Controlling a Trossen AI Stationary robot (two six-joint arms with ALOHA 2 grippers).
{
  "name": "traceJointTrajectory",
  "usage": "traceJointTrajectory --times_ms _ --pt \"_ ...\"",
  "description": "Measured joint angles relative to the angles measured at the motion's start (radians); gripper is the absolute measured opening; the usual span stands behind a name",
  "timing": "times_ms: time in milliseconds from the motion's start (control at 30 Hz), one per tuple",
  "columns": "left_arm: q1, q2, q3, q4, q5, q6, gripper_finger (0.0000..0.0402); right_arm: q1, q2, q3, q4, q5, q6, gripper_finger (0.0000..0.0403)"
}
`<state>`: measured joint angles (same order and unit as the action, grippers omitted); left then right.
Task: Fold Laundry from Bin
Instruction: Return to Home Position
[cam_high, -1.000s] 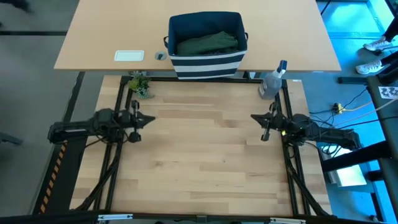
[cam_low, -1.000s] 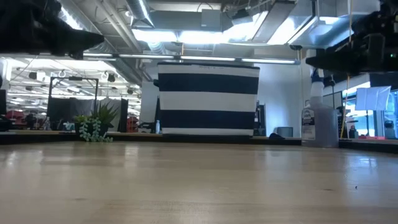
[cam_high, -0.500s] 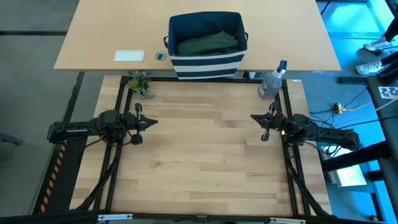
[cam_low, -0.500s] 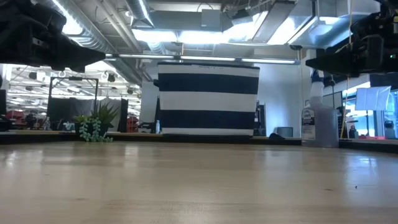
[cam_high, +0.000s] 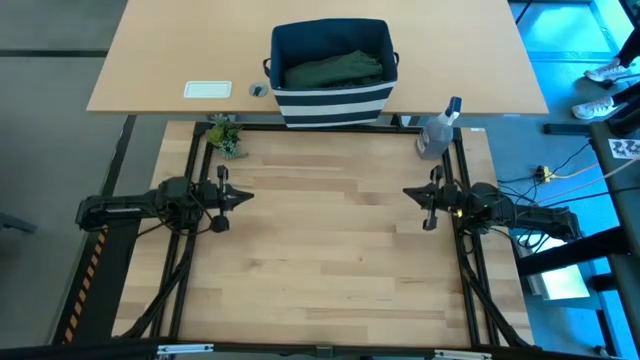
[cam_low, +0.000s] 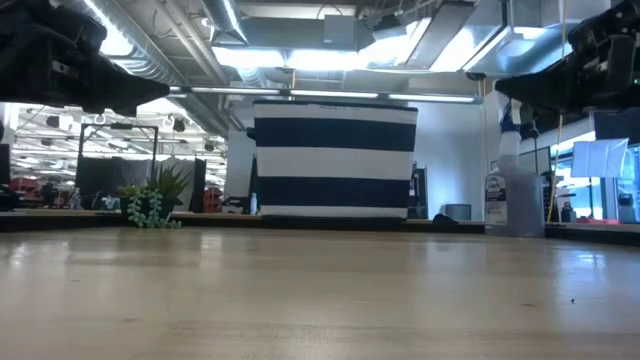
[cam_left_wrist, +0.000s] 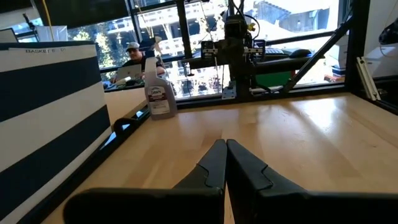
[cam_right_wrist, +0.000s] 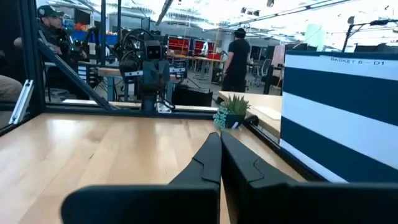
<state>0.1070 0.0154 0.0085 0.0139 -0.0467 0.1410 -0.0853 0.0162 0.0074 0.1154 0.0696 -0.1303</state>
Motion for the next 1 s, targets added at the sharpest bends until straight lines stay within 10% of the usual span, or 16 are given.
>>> traceJointTrajectory --times_ms 1000 --pt "0.000 0.000 0.000 -0.001 0.000 0.001 0.0002 0.000 0.000 0.000 -0.089 0.000 0.002 0.0001"
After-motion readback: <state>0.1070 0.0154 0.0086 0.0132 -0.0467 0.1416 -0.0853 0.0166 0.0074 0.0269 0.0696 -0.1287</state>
